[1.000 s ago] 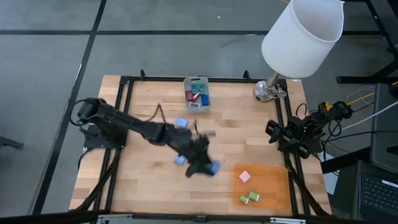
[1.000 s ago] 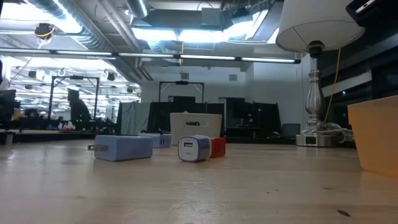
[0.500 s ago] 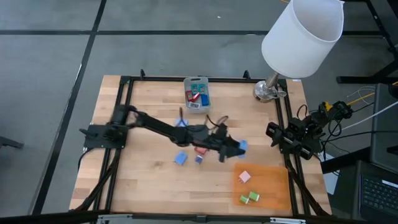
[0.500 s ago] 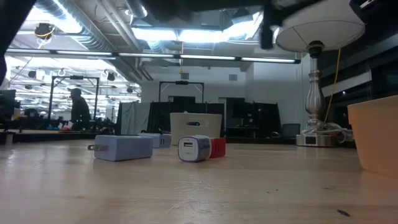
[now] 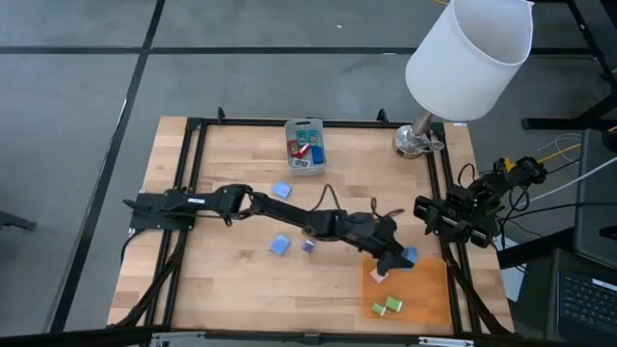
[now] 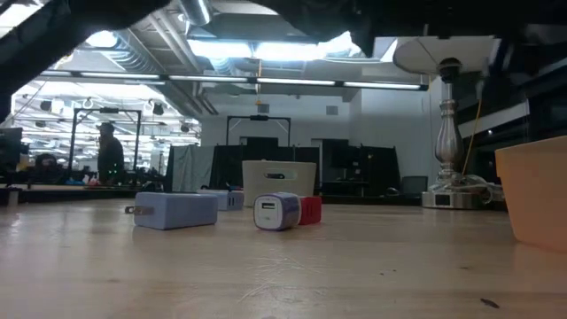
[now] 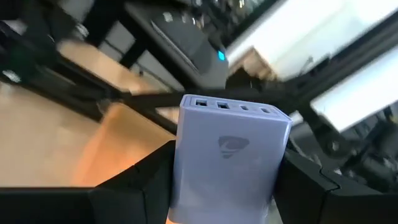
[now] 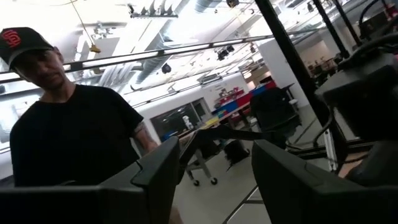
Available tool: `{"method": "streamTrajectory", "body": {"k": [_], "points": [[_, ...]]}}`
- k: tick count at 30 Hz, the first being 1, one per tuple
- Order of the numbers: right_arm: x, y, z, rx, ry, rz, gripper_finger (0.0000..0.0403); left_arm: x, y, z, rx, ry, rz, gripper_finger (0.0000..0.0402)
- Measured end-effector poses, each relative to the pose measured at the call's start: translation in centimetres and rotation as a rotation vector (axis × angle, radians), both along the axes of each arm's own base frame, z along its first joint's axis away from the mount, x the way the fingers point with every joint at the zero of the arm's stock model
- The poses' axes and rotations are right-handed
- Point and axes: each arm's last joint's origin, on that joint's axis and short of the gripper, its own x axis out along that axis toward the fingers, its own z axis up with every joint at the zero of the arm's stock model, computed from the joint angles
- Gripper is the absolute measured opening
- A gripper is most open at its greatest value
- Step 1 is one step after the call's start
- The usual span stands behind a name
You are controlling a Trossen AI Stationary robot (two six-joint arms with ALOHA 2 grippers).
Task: Pick & Place Office items
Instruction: Put the bottom light blue charger adapter into the orange bin, then put the dark blue charger adapter into the orange bin
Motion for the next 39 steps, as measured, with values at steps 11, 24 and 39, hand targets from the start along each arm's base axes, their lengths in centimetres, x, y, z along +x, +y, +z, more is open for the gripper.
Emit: {"method": "streamTrajectory", "body": {"k": [11, 24, 39], "points": [[-0.1, 0.1, 0.0, -0.014, -0.008, 0.039, 0.0201, 0.5, -1.0, -0.1, -0.01, 0.018, 0.009, 0.0333], [-0.1, 0.1, 0.0, -0.016, -0.01, 0.045, 0.0201, -0.2, -0.9, 1.0, 0.05, 0.099, -0.005, 0.0319], [-0.1, 0.1, -0.1, -0.038, -0.025, 0.034, 0.0201, -12.6, 4.0, 8.6, 0.167, 1.048, 0.589, 0.0314]]}}
